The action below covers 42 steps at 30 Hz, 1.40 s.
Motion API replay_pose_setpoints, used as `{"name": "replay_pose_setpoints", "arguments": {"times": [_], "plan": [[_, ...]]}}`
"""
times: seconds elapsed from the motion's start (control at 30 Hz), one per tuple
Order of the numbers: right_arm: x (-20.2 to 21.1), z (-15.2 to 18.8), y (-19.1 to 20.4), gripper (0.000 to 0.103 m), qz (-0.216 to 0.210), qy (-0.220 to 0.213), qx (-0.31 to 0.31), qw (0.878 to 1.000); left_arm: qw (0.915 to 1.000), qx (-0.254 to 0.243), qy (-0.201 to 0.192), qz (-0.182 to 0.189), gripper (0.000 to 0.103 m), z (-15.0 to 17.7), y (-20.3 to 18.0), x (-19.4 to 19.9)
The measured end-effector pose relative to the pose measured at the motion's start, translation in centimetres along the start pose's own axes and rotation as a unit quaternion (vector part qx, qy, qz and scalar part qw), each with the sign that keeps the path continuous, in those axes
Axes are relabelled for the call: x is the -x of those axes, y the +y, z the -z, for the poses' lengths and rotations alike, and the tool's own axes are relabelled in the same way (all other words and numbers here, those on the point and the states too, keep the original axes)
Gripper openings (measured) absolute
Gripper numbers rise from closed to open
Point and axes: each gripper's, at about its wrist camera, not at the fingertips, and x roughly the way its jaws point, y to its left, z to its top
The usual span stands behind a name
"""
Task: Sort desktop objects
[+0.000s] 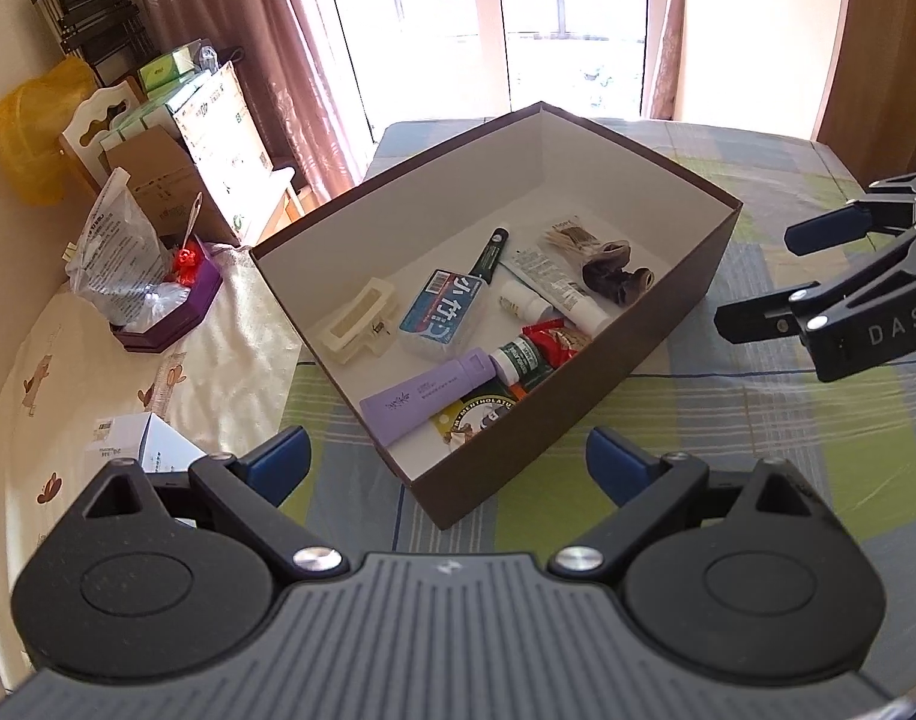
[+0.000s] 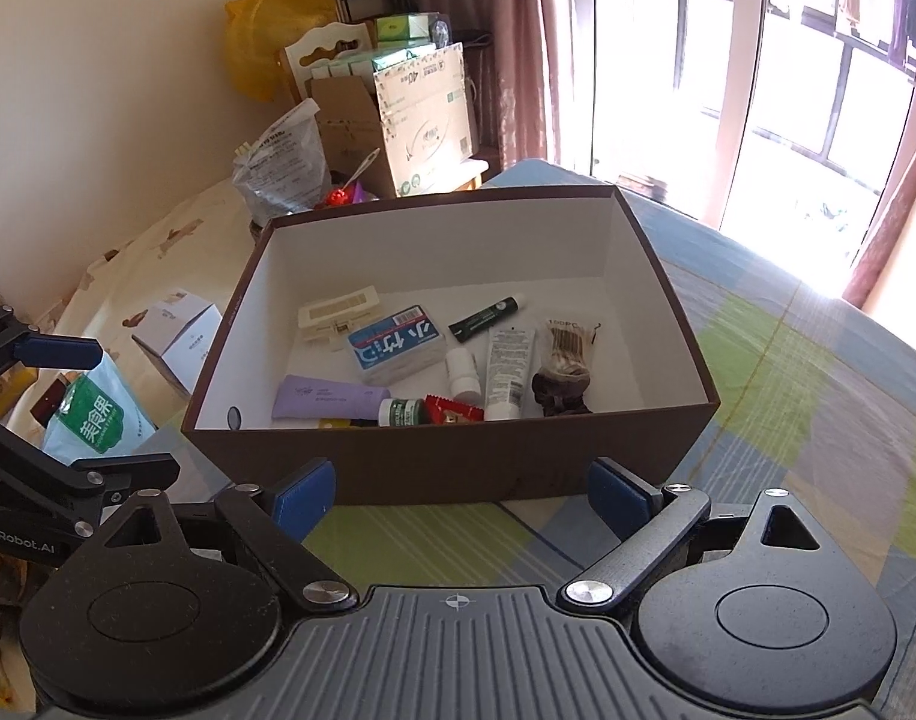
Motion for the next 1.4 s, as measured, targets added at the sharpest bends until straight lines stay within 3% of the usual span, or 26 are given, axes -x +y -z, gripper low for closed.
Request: {"name": "replay_pose_setpoints", "arguments": {"times": [1.4], "plan": [[5.9, 6.4, 1.4, 0.096, -0.001, -0.024, 0.018, 1.000, 0.9987, 0.039, -0.017, -0.030, 0.097, 5.0, -5.0, 4.8]]}}
